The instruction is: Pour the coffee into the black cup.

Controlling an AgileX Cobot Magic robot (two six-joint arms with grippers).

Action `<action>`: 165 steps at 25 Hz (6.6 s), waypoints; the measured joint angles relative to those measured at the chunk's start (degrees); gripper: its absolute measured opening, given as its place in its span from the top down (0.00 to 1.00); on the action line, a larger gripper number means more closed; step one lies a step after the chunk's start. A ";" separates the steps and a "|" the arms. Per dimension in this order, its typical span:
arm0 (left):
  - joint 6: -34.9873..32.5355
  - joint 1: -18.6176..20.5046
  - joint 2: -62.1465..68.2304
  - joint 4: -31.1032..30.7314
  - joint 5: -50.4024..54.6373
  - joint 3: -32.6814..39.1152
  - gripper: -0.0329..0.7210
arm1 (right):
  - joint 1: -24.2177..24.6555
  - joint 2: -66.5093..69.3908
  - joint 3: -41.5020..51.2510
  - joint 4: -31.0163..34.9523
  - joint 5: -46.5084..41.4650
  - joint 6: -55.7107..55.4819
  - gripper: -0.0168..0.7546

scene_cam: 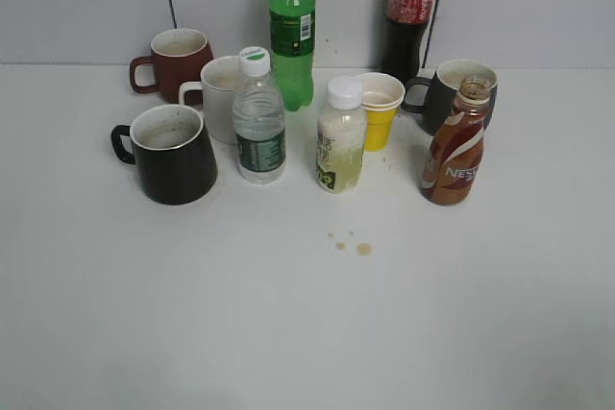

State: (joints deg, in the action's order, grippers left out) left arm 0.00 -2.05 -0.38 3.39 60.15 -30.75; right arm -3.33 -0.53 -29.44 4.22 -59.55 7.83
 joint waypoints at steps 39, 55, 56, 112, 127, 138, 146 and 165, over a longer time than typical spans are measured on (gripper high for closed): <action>0.00 0.00 0.00 0.00 0.00 0.00 0.64 | 0.00 0.00 0.00 0.00 0.00 0.04 0.22; 0.00 0.00 0.00 0.00 0.00 0.00 0.64 | 0.00 0.00 0.00 0.00 0.00 0.04 0.22; 0.00 0.00 0.00 0.00 0.00 0.00 0.64 | 0.00 0.00 0.00 0.00 0.00 0.04 0.22; 1.07 -2.24 120.00 -19.80 -127.68 -1.91 0.47 | -11.13 94.30 9.00 1.10 109.56 0.68 0.26; 1.13 -2.24 128.27 -23.26 -125.64 -14.25 0.49 | -11.13 96.88 9.00 -1.63 113.80 -0.96 0.26; 1.13 -2.07 128.16 -25.81 -125.09 -15.15 0.49 | -11.13 96.88 9.00 -1.67 113.84 -1.24 0.26; 1.13 -2.01 125.53 -25.86 -124.32 -13.20 0.49 | -11.13 96.88 9.00 -1.67 113.84 -1.30 0.26; 1.13 -1.76 131.40 -32.12 -119.00 -25.51 0.59 | -11.13 96.88 9.00 -1.67 113.87 -1.32 0.26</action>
State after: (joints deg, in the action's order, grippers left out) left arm 1.13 -3.82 131.02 -28.73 -58.85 -56.26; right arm -14.47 96.35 -20.45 2.55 54.32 6.50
